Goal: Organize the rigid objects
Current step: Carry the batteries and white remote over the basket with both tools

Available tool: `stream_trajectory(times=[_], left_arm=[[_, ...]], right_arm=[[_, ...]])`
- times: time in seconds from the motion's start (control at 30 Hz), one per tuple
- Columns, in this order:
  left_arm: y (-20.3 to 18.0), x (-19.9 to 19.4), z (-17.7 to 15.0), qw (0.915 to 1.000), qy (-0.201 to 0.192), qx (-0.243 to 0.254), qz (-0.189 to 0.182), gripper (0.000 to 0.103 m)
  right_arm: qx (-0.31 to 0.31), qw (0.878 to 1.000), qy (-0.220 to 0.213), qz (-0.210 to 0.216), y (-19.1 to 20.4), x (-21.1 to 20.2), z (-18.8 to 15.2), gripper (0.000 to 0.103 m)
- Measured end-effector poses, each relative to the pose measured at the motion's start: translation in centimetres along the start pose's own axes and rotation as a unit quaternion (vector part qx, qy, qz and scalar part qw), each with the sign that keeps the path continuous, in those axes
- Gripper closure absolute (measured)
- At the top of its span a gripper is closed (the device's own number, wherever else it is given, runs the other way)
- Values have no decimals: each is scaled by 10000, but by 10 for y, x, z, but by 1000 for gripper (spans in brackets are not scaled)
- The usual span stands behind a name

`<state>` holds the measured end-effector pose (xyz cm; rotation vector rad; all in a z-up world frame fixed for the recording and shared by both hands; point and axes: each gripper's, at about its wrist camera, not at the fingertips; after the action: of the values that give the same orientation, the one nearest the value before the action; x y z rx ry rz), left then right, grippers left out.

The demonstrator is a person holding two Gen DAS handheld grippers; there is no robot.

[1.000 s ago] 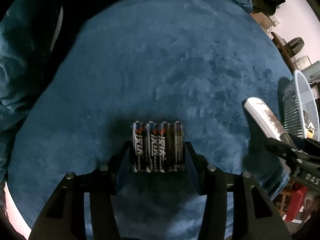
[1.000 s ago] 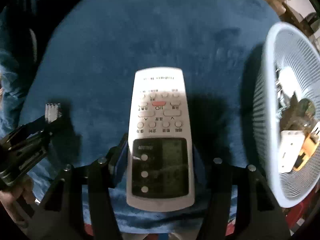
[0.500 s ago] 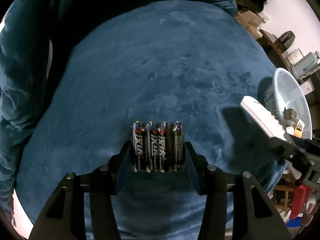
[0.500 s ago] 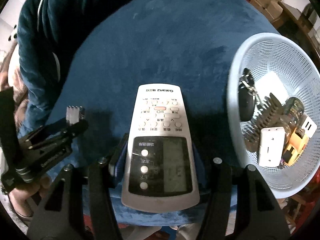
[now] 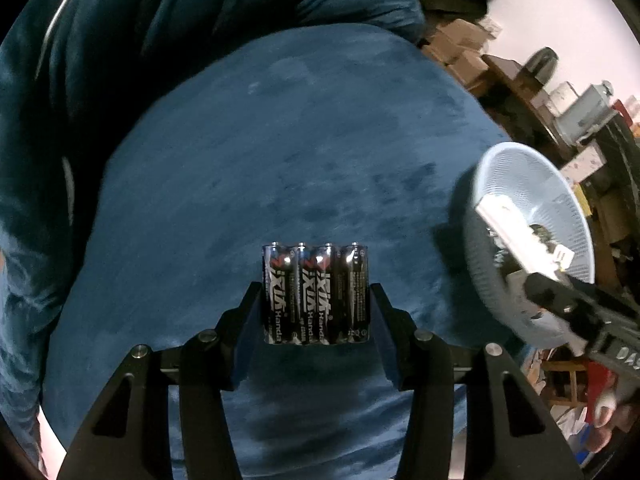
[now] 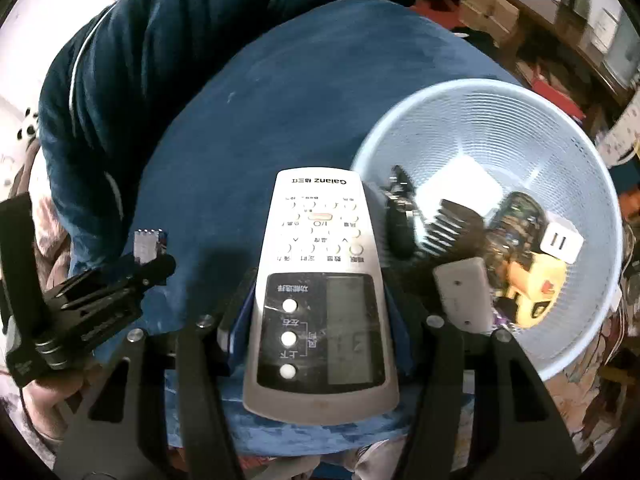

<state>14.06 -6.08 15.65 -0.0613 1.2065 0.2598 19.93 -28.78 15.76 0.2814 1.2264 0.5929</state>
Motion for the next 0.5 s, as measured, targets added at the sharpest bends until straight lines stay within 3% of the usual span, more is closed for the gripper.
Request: stream_trajectory(times=[0.5], left_arm=[[-97,-22,18,9973,-143,678,-243,50]], right_arm=[[726,9963,-449,-48,-65,-36,-1,45]])
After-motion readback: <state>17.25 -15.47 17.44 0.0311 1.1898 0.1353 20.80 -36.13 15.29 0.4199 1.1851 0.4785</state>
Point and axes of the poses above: each gripper's, at about its wrist camera, not at the fingertips, and x roughly the way its jaws point, y to its left, z to its top, and after that the axes turned 14 degrees about z, right-handed
